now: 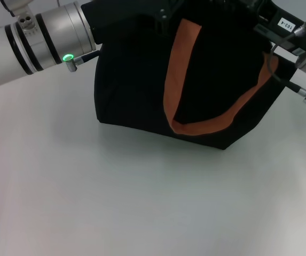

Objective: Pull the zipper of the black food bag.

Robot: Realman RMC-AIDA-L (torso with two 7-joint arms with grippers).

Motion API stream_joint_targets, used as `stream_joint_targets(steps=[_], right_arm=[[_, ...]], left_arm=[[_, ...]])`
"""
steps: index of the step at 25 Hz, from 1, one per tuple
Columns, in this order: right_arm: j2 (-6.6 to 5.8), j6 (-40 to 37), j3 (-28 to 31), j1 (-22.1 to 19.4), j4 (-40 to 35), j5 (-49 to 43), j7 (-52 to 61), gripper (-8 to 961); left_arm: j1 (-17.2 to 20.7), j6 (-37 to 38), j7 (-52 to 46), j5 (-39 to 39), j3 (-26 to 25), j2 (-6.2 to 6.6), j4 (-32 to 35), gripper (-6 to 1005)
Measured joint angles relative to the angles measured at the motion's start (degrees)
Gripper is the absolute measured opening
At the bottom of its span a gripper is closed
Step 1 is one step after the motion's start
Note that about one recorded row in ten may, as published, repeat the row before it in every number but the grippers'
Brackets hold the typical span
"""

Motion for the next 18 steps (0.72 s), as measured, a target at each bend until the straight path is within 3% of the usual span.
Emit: stream_joint_targets(steps=[7, 18], right_arm=[[0.01, -0.1, 0.3, 0.0, 0.8, 0.1, -1.1, 413], [0.0, -0.5, 0.4, -0.4, 0.9, 0.2, -2.4, 318]], left_arm=[[0.0, 0.0, 0.3, -0.2, 0.0, -0.01, -0.4, 31], [0.0, -0.1, 0.3, -0.5, 0.0, 0.0, -0.5, 31]])
